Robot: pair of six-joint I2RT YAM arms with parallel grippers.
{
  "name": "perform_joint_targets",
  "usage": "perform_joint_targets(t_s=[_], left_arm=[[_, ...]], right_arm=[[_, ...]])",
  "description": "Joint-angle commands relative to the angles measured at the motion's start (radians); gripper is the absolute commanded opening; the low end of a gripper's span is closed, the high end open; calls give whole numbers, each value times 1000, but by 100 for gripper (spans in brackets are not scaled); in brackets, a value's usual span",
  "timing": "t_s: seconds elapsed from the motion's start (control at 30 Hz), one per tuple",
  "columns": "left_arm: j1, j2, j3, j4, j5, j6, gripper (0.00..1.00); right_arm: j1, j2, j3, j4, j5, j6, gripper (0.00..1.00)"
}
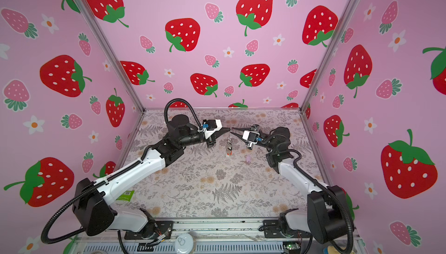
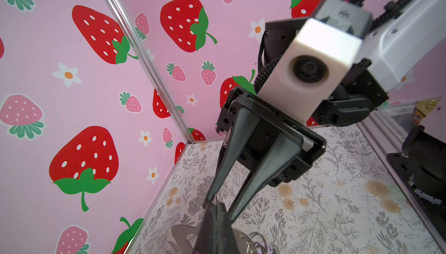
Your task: Put the keys on the keyring
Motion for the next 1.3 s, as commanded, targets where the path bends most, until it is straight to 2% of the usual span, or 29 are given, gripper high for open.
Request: perform_joint_targets(t_s=[0.0, 0.53, 0.63, 0.73, 0.8, 1.0, 1.27], left_arm=[[3, -15, 4, 68, 32, -13, 0], [3, -6, 17, 14, 30, 35, 0], [3, -4, 20, 4, 32, 44, 0], [3, -2, 23, 5, 35, 47, 0], [3, -2, 26, 4, 41, 49, 0], [0, 1, 38, -12, 49, 63, 0], [-1, -1, 40, -11, 46, 67, 0]], right_arm=[[-4, 15, 16, 28, -47, 35, 20], [-20, 18, 34, 19, -94, 57, 0], [-21, 17, 37, 19, -99, 63, 2], [-21, 25, 47, 11, -118, 78, 14], [-22, 34, 56, 3, -129, 92, 18], [-21, 57, 90, -17, -191, 126, 20], [-21, 76, 115, -95, -224, 96, 16]])
